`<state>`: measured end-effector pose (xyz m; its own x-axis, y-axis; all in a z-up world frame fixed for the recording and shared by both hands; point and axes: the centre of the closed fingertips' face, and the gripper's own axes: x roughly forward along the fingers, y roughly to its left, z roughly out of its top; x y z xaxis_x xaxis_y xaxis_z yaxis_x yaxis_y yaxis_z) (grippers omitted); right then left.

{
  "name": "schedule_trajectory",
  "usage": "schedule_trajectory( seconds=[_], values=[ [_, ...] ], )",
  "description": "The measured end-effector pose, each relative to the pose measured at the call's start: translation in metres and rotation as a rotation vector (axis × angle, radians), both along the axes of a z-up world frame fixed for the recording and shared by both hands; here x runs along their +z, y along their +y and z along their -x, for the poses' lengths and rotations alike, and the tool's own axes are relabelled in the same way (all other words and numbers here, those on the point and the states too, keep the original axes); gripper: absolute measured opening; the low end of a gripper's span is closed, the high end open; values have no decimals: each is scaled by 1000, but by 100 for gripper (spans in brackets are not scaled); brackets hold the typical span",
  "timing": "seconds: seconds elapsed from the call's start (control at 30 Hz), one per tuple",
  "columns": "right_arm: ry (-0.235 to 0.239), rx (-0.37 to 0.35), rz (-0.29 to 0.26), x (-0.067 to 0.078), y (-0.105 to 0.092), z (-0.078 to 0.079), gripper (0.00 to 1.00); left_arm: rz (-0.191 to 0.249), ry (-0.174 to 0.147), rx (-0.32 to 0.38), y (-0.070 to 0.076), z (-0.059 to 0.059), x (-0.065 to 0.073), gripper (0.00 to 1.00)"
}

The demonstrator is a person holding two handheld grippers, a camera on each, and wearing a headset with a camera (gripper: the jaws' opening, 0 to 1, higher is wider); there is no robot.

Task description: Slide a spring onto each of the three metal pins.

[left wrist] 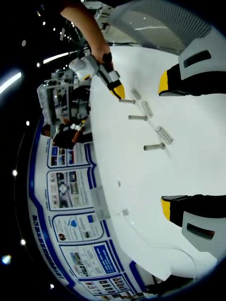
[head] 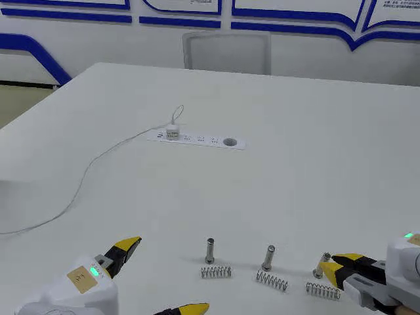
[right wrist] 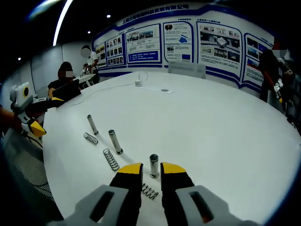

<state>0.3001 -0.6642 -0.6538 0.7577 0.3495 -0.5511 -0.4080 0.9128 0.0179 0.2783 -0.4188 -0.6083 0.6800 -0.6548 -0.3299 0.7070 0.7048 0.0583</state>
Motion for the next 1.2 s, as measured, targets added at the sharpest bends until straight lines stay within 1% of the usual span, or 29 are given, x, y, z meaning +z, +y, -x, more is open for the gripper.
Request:
schedule_trajectory(
  seconds=[0.1, 0.2, 0.23, 0.3, 0.4, 0.53, 0.6, 0.7, 0.8, 0.93, 1.03, 1.2],
  values=[
    [19, 50, 7, -6, 1, 7, 18, 3, 1, 3, 0, -1, 0, 89],
    [34, 93, 32, -11, 0, 12, 19, 1, 2, 6, 1, -1, -1, 89],
    [41, 115, 47, -14, 0, 15, 19, -1, 4, 7, 2, -1, -1, 88],
    [38, 150, 100, -17, -2, 17, 20, -4, 7, 6, 2, -1, -2, 88],
    [46, 177, 89, -19, 1, 19, 21, -7, 10, 5, 1, 0, -3, 88],
    [54, 196, 90, -23, 1, 20, 22, -11, 18, 5, 2, 0, -5, 88],
    [64, 213, 96, -26, 1, 21, 22, -20, 21, 5, 2, 0, -7, 88],
    [81, 251, 130, -32, 0, 23, 23, -26, 31, 1, 2, 0, -10, 88],
    [95, 282, 139, -36, 0, 25, 24, -35, 34, -2, 1, 1, -11, 88],
    [103, 315, 166, -42, -2, 23, 24, -42, 37, -4, 1, 2, -12, 87],
    [109, 334, 159, -45, 1, 21, 24, -47, 41, -2, 2, 2, -13, 87],
    [113, 395, 151, -46, 10, 23, 24, -51, 46, 7, 4, 2, -14, 87]
  ],
)
